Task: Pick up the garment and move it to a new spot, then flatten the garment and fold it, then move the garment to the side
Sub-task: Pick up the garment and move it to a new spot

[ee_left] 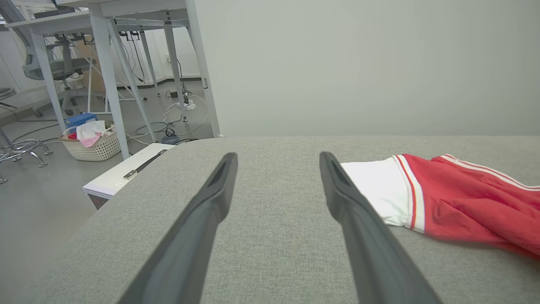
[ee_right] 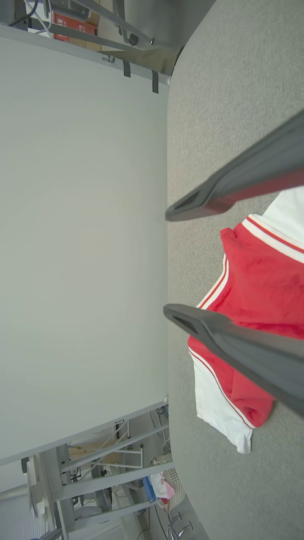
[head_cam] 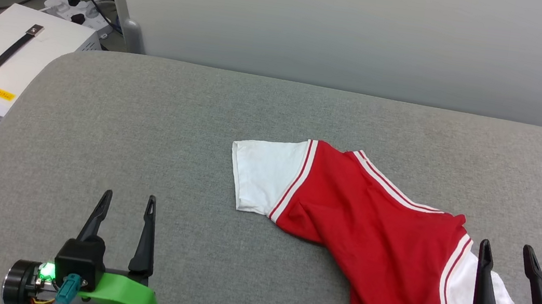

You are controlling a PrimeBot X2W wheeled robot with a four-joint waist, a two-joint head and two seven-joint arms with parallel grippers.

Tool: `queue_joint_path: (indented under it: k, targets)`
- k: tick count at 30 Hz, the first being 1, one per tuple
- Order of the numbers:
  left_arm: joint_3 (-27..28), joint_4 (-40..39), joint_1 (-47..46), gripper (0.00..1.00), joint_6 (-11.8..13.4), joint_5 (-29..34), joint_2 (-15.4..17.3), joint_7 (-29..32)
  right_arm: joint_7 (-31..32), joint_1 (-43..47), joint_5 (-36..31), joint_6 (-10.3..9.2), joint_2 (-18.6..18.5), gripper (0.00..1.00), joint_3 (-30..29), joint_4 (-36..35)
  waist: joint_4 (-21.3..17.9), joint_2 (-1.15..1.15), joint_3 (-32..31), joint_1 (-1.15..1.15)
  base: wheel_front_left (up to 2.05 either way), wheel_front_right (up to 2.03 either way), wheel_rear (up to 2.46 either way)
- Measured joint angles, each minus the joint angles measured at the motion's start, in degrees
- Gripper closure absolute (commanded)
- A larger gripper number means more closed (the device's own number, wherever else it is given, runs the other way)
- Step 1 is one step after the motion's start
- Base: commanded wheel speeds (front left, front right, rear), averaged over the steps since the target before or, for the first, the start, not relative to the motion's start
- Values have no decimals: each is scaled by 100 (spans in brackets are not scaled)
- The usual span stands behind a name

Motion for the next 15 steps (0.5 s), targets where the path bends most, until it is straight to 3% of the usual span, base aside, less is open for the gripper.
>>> queue_joint_path:
  k: [15]
  targets:
    - [399,137,109,0,-433,305,-292,0,0,40,34,0,0,0,10,113,49,0,22,0,0,0,0]
